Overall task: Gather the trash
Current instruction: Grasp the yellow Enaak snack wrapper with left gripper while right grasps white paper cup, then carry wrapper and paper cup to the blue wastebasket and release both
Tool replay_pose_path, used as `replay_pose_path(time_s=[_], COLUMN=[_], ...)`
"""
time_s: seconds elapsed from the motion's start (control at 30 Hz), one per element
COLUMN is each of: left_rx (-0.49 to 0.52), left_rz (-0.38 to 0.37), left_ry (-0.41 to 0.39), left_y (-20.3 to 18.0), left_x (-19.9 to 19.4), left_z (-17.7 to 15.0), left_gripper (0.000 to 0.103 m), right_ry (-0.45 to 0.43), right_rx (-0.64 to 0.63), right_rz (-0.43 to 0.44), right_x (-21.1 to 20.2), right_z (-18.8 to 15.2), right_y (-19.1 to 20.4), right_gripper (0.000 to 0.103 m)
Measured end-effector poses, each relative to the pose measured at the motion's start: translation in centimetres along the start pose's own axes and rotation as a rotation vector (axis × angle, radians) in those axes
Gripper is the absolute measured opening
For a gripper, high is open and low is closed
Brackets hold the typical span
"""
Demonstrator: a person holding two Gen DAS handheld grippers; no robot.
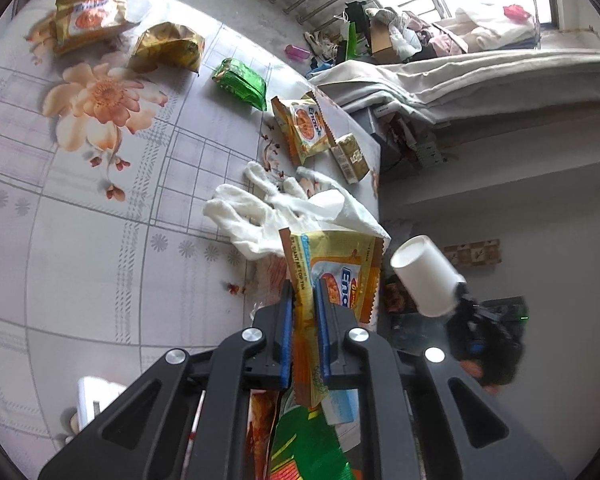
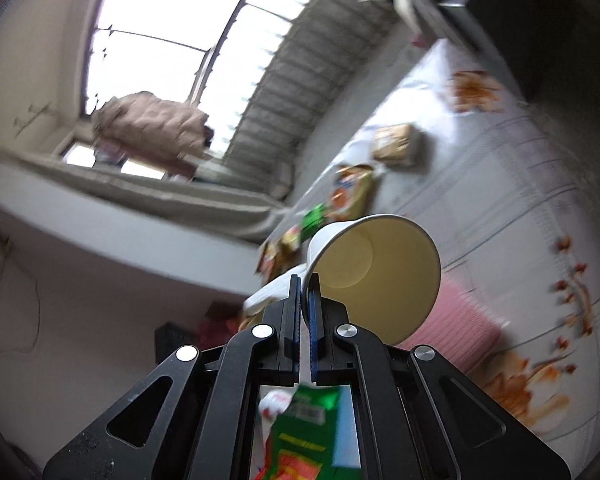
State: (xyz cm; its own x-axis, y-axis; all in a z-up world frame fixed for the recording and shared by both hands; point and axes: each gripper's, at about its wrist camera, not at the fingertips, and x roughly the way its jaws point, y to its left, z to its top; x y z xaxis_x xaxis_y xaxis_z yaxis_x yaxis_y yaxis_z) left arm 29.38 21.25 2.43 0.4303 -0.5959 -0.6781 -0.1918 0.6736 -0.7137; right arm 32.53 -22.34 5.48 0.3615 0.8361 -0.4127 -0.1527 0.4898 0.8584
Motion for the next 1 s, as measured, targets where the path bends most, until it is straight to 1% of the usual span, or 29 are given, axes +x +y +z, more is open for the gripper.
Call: replay_pose_path(time_s=[0.07,0.1,0.17,0.2,0.23,0.3,0.37,0.4,0.5,0.6,0.67,0.7,0.73,0.83,0.9,0.97,1.0], left_rx=[0.038,0.112,0.241,0.331,0.384,0.473,0.589,0.695,0.932,1.079,1.149,1.158,1.143,1.043,0.961,0.856,0.822], left_rz=[0.046,0.110,0.212,0.279,0.312,0.351,0.398,0.450,0.566,0.657,0.708,0.723,0.727,0.685,0.642,0.566,0.538], left_ry=[-0.016,-0.045,-0.098,-0.137,-0.157,-0.179,-0.183,-0.193,-0.189,-0.181,-0.170,-0.180,-0.190,-0.240,-0.280,-0.309,-0.315], left_y=[-0.6,-1.6,-3.0,-4.1,-4.7,-5.8,-7.0,-8.0,-9.4,-10.0,-10.1,-10.0,-9.9,-9.7,-9.6,-9.6,-9.7], left_x=[-0.2,-0.5,-0.8,-1.1,-1.3,-1.5,-1.5,-1.3,-0.9,-0.4,-0.1,-0.2,-0.5,-2.2,-3.7,-5.5,-6.1], left_z=[-0.3,-0.5,-0.9,-1.2,-1.5,-2.0,-2.6,-3.3,-5.0,-6.4,-7.0,-7.0,-6.8,-5.9,-5.4,-5.2,-5.3], left_gripper=[0.010,0.010,0.010,0.010,0.010,0.010,0.010,0.010,0.010,0.010,0.010,0.010,0.010,0.010,0.010,0.010,0.010], right_ry=[0.028,0.038,0.047,0.052,0.056,0.063,0.067,0.071,0.077,0.088,0.093,0.095,0.095,0.088,0.079,0.068,0.056], right_rx=[-0.048,-0.070,-0.095,-0.100,-0.102,-0.106,-0.111,-0.109,-0.118,-0.122,-0.122,-0.122,-0.122,-0.128,-0.140,-0.146,-0.151], right_rz=[-0.008,-0.016,-0.030,-0.034,-0.035,-0.042,-0.052,-0.052,-0.059,-0.061,-0.063,-0.062,-0.060,-0.050,-0.036,-0.025,-0.015], right_x=[0.5,0.8,1.4,1.6,1.9,2.2,2.6,2.8,3.2,3.4,3.5,3.7,3.7,3.4,2.6,1.6,0.6], right_z=[-0.7,-1.0,-1.3,-1.4,-1.4,-1.5,-1.5,-1.5,-1.9,-2.2,-2.4,-2.4,-2.5,-2.8,-3.2,-3.6,-3.9], right_y=[1.3,1.9,2.5,2.7,2.7,2.6,2.4,2.3,2.2,2.1,2.0,1.9,1.8,1.8,1.9,2.0,2.0], right_gripper=[0.003,0.003,0.003,0.003,0.003,0.003,0.003,0.003,0.003,0.003,0.003,0.003,0.003,0.003,0.003,0.003,0.003])
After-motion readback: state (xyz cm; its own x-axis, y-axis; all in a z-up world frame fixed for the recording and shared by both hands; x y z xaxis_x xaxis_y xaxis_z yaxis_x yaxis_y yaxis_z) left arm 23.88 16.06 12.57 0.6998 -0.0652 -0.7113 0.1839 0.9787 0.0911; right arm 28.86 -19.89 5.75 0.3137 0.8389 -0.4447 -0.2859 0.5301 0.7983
